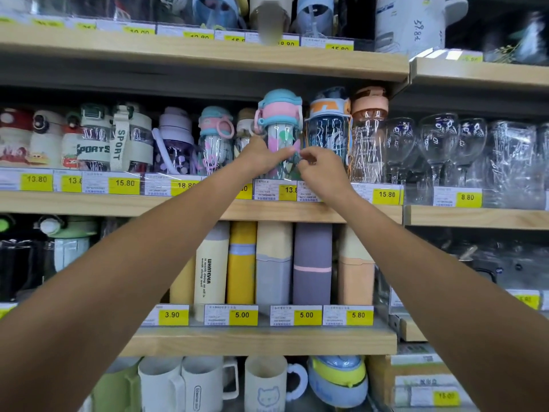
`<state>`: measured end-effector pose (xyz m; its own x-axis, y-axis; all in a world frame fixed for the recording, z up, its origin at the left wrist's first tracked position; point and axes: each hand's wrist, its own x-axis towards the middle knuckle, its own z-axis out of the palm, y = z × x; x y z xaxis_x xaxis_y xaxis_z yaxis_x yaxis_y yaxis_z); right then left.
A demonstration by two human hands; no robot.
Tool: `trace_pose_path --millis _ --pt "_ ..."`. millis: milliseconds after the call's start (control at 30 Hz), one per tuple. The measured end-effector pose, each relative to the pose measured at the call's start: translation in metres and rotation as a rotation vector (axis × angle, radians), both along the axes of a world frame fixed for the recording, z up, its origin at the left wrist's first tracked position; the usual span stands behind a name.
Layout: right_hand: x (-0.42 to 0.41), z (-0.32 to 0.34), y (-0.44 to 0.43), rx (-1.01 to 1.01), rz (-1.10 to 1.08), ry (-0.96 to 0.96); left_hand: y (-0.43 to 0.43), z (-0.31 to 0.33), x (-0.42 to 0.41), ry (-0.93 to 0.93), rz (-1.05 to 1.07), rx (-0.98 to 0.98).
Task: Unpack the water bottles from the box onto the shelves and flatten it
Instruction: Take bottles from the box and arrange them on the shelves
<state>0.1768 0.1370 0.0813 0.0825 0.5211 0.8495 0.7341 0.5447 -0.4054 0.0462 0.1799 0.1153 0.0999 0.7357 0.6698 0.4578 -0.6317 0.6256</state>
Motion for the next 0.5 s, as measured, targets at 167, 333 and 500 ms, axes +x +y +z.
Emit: trace_pose_path --millis 167,333,500 --pt "0.001 -0.004 -0.002 0.063 0.041 0.148 -0.023 -0.018 0.011 -0.267 0.191 0.230" --pt "0.020 -0.031 -0.020 0.098 0.080 0.283 -0.053 -0.062 0.039 -0.439 -0.129 0.286" --pt "0.075 -0.084 -0.058 -0.013 0.045 0.348 -0.075 -0.126 0.093 -0.464 -0.353 0.096"
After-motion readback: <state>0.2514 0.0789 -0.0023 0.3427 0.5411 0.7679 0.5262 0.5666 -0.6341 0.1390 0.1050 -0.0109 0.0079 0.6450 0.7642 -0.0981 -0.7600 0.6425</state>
